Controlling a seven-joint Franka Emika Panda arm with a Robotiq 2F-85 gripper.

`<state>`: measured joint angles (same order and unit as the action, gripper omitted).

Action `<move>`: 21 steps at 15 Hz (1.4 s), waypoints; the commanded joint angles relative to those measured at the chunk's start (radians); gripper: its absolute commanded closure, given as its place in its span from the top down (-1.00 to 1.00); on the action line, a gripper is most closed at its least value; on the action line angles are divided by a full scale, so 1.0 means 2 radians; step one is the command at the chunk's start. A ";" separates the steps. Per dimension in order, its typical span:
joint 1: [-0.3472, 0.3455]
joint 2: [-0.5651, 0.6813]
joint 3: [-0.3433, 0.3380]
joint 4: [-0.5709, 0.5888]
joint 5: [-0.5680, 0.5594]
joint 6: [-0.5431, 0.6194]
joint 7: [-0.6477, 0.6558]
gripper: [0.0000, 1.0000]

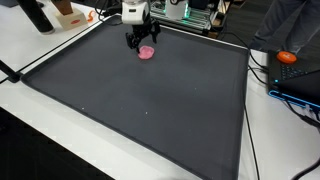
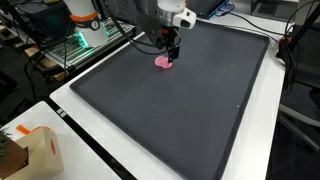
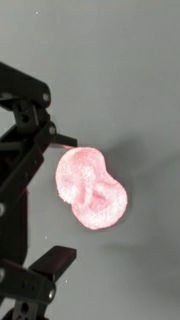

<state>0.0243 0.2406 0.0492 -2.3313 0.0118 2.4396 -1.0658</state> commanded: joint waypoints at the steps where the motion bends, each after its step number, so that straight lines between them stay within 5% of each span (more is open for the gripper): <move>1: -0.004 0.017 -0.002 -0.005 -0.049 0.038 0.023 1.00; 2: -0.005 0.020 -0.003 -0.005 -0.059 0.044 0.028 1.00; 4: -0.007 0.025 -0.002 -0.005 -0.071 0.051 0.030 0.49; 14: -0.014 0.026 0.002 -0.006 -0.079 0.053 0.026 -0.97; 21: -0.016 0.023 0.004 -0.008 -0.078 0.054 0.021 -0.99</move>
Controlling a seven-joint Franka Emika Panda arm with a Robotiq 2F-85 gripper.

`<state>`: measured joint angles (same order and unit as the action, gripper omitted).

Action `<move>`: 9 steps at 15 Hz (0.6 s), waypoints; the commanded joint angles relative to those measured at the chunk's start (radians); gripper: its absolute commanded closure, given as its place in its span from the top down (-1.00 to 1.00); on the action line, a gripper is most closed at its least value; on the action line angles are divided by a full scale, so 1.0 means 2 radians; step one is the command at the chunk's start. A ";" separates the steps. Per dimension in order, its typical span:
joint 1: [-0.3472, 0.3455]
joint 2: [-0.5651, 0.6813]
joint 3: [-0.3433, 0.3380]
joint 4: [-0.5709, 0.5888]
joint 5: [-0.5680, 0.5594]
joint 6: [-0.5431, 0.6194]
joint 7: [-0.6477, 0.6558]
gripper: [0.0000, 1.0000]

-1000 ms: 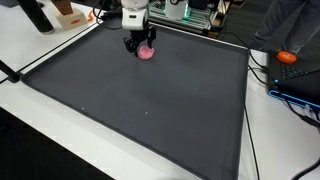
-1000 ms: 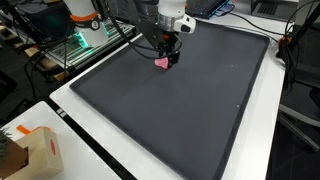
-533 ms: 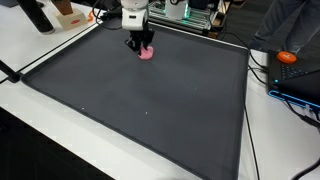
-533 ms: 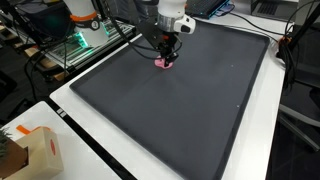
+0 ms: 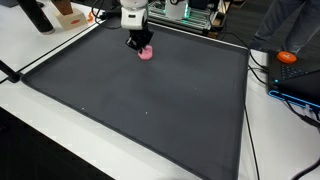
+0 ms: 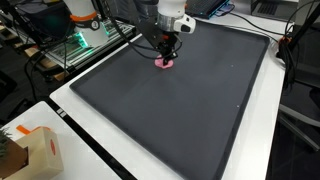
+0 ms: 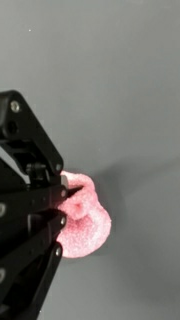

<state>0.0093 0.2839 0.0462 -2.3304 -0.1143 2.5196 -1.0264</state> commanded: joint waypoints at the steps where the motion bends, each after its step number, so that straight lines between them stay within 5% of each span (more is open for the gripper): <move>1: -0.008 0.001 0.005 -0.009 -0.015 0.015 0.000 -0.98; 5: -0.008 0.001 0.005 -0.007 -0.013 0.013 0.002 -0.98; 7: -0.010 -0.002 0.007 -0.003 0.000 -0.003 0.010 -0.39; 9: -0.013 -0.008 0.010 -0.002 0.012 -0.015 0.015 -0.18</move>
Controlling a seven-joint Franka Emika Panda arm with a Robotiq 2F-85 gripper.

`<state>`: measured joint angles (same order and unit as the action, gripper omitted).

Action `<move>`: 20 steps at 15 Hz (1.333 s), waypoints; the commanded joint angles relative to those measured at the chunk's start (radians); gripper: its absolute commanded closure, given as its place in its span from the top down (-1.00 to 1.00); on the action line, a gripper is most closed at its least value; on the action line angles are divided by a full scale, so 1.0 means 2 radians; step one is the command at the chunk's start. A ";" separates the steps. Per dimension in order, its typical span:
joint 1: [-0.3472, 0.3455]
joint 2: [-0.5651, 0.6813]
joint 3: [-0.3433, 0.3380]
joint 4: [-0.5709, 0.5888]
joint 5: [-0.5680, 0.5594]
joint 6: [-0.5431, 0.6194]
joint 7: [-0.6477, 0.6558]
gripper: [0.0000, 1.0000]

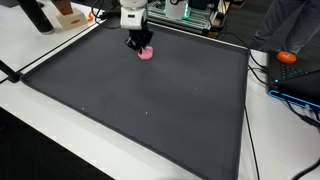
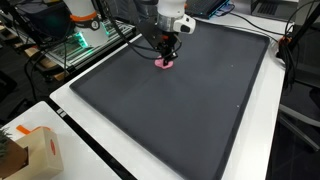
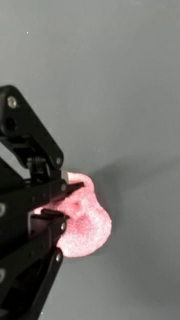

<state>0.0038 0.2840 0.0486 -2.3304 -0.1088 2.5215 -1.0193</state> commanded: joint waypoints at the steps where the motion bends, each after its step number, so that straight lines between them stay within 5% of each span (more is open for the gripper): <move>1: -0.013 -0.013 0.010 -0.001 0.015 -0.022 0.013 -0.04; 8: -0.022 -0.050 0.012 0.016 0.083 -0.113 0.036 0.99; 15: -0.042 -0.076 -0.013 0.042 0.188 -0.197 0.081 1.00; 20: -0.066 -0.072 -0.044 0.047 0.227 -0.203 0.133 1.00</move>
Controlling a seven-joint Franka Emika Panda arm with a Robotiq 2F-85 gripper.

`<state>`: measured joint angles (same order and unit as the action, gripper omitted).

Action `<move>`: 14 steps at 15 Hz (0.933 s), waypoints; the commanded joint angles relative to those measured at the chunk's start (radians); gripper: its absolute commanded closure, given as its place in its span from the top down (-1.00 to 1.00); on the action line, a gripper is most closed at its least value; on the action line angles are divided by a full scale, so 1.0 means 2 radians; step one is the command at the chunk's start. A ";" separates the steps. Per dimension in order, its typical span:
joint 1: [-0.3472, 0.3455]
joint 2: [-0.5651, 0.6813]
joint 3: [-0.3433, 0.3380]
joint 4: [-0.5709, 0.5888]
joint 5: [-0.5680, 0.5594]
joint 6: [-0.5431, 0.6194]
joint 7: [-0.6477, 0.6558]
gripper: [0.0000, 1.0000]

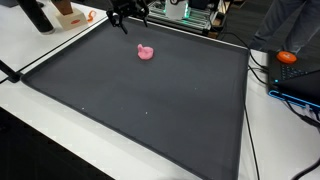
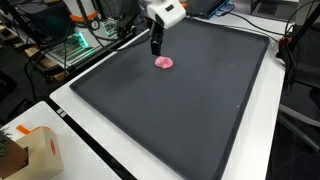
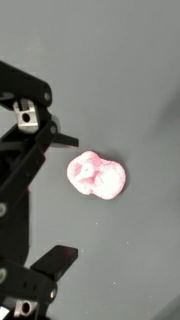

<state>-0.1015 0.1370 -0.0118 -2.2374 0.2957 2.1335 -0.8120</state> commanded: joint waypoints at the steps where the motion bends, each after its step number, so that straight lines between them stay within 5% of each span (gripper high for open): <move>1: -0.018 0.004 -0.020 0.001 0.030 -0.012 0.041 1.00; 14: -0.061 0.055 -0.051 0.010 0.108 -0.023 0.238 1.00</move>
<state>-0.2057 0.2138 -0.1105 -2.2365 0.4564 2.1167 -0.4191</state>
